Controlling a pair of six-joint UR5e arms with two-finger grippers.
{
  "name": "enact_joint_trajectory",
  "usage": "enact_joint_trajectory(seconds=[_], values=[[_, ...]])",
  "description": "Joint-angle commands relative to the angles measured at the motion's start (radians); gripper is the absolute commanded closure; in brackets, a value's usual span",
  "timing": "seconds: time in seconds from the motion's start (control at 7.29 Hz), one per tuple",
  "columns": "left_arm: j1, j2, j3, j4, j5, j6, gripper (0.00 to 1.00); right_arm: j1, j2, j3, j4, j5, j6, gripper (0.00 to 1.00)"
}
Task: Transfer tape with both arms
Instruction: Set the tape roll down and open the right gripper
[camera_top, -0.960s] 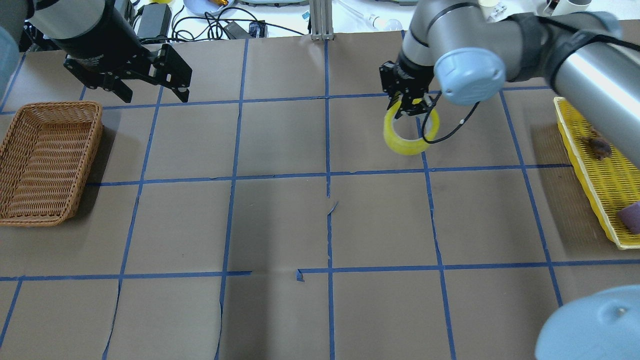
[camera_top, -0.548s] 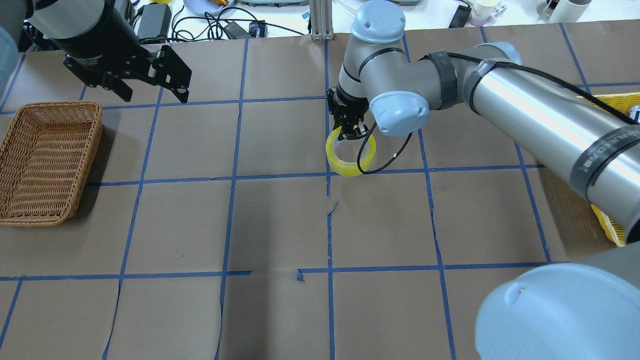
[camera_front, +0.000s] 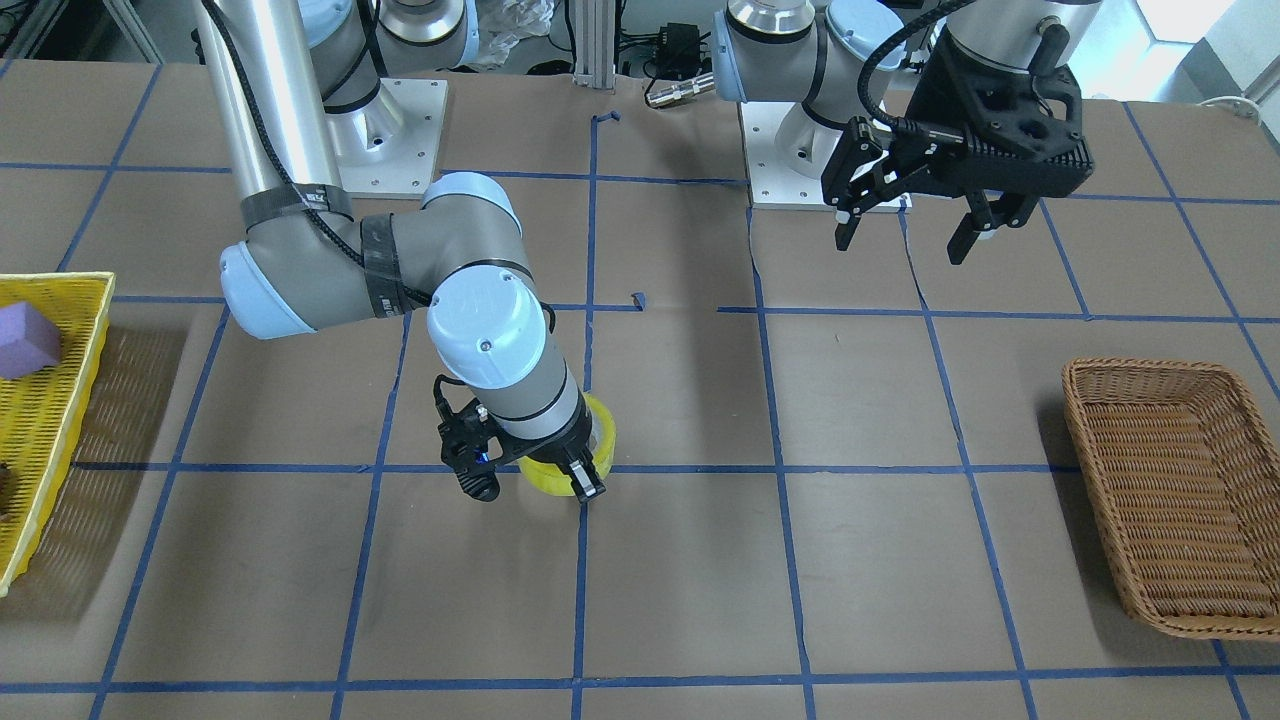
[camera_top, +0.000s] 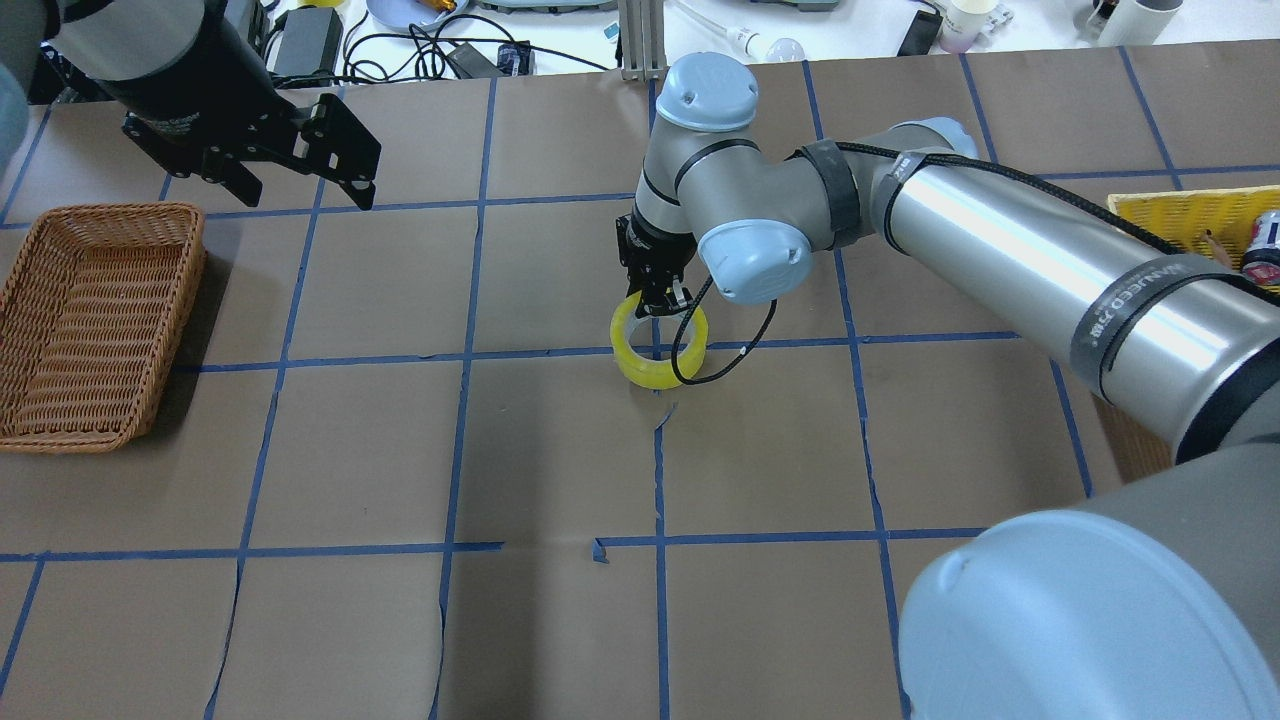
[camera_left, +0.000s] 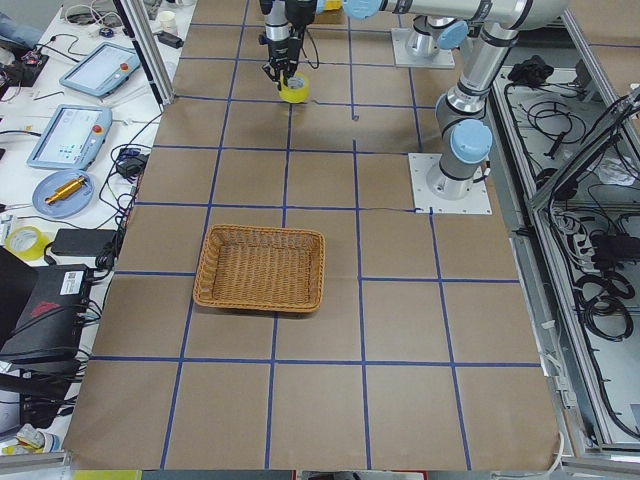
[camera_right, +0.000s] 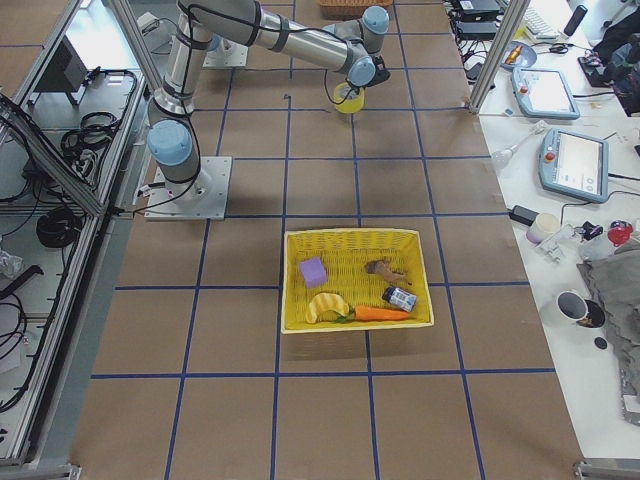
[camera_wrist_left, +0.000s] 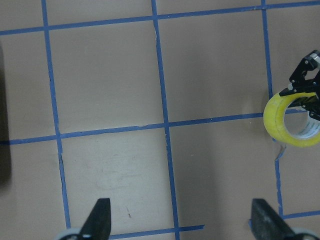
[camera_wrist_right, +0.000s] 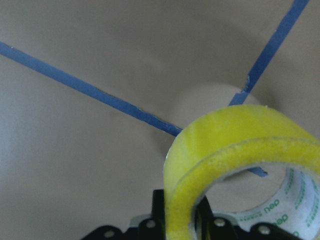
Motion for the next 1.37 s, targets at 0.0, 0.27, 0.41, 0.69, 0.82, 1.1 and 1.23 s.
enact_joint_trajectory(seconds=[0.0, 0.27, 0.41, 0.69, 0.82, 1.1, 1.23], values=[[0.001, -0.013, 0.005, -0.003, -0.018, 0.001, 0.00, 0.003, 0.006, 0.023, 0.006, 0.005, 0.004, 0.94], [-0.002, -0.010, 0.004, -0.003, -0.029, -0.001, 0.00, 0.014, 0.004, 0.027, 0.010, 0.005, 0.011, 0.67], [-0.002, -0.007, 0.002, -0.004, -0.026, -0.002, 0.00, 0.015, 0.004, 0.026, 0.004, 0.003, 0.010, 0.10], [-0.002, -0.010, 0.002, -0.004, -0.028, -0.002, 0.00, 0.011, -0.011, -0.002, 0.000, -0.007, -0.002, 0.00], [0.001, -0.012, 0.008, -0.001, -0.029, -0.002, 0.00, -0.021, -0.037, -0.023, 0.012, 0.002, -0.062, 0.00], [-0.006, -0.024, -0.004, -0.004, -0.025, -0.014, 0.00, -0.160, -0.185, -0.025, 0.147, -0.021, -0.509, 0.00], [-0.010, -0.050, 0.000, 0.022, -0.037, -0.046, 0.00, -0.276, -0.265, -0.028, 0.265, -0.073, -0.821, 0.00]])
